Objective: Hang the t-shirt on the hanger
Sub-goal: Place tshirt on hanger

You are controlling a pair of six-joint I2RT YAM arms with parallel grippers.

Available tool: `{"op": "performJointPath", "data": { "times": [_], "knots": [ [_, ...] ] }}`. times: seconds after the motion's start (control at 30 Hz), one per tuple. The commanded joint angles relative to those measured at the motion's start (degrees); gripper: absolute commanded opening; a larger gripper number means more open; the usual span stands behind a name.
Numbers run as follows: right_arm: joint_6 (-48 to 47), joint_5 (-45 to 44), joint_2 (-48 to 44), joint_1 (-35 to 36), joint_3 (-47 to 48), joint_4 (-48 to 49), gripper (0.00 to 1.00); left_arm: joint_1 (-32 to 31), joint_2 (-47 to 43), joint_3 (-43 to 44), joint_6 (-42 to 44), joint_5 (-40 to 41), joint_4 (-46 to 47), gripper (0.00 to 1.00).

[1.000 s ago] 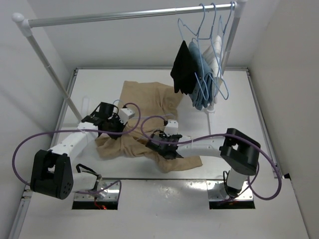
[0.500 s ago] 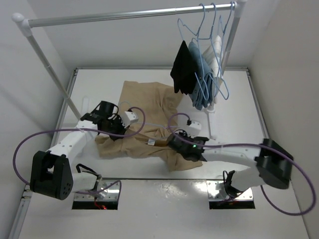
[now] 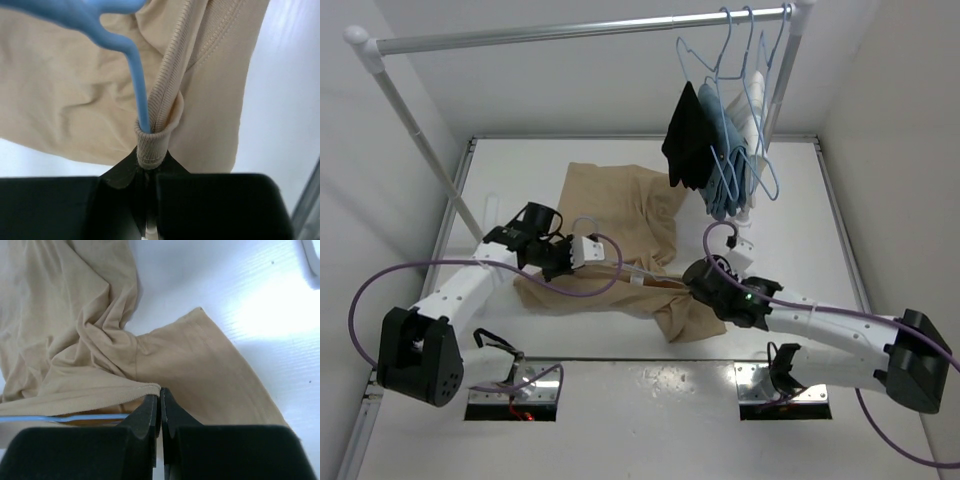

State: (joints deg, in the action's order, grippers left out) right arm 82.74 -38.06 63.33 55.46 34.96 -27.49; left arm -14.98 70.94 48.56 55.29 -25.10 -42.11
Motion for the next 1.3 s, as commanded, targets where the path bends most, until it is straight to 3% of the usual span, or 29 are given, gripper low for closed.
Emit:
{"op": "performJointPath", "data": {
  "times": [0.0, 0.13, 0.27, 0.43, 0.57, 0.67, 0.7, 0.73, 0.87, 1.03, 1.27],
  "knots": [
    [-8.71, -8.69, 0.21, -2.82, 0.36, -10.85, 0.0, -0.56, -2.81, -0.03, 4.65, 12.7, 0.97, 0.0],
    [-23.91, -8.69, 7.58, -1.42, 10.9, -5.41, 0.0, -8.37, -5.72, -5.04, 2.91, 19.55, 7.29, 0.0],
    [-38.67, 1.92, 10.67, -1.41, 14.96, 3.03, 0.0, -11.37, -4.67, -2.95, -6.56, 20.44, 8.18, 0.0],
    [-46.78, 20.35, 10.15, -0.88, 14.96, 14.2, 0.0, -13.49, -5.8, -1.01, -12.74, 14.13, 8.18, 0.0],
    [-51.09, 27.07, 8.39, -0.88, 15.66, 15.01, 0.01, -15.6, -8.35, 0.49, -13.98, 9.03, 8.18, 0.0],
    [-54.08, 28.22, 7.87, -0.88, 17.76, 11.16, 0.13, -16.22, -10.9, 0.49, -11.71, 6.13, 8.18, 0.0],
    [-55.83, 29.18, 7.86, -0.88, 18.47, 10.01, 0.21, -16.22, -11.43, 0.49, -11.08, 5.16, 8.18, 0.0],
    [-56.54, 29.19, 7.86, -0.88, 20.39, 8.6, 0.42, -16.22, -11.43, 0.49, -10.47, 3.15, 7.57, 0.0],
    [-60.32, 30.33, 7.33, -0.88, 26.19, 0.61, 0.65, -16.75, -12.93, 1.81, -9.32, -0.11, 6.17, 0.0],
    [-65.85, 33.93, 6.72, -0.88, 32.53, -5.3, 0.75, -16.75, -12.93, 4.17, -8.71, -1.44, 4.93, 0.0],
    [-72.45, 37.35, 10.23, -0.88, 34.3, -5.66, 0.75, -14.03, -12.93, 6.02, -9.76, -7.23, 3.09, 0.0]
  ]
}}
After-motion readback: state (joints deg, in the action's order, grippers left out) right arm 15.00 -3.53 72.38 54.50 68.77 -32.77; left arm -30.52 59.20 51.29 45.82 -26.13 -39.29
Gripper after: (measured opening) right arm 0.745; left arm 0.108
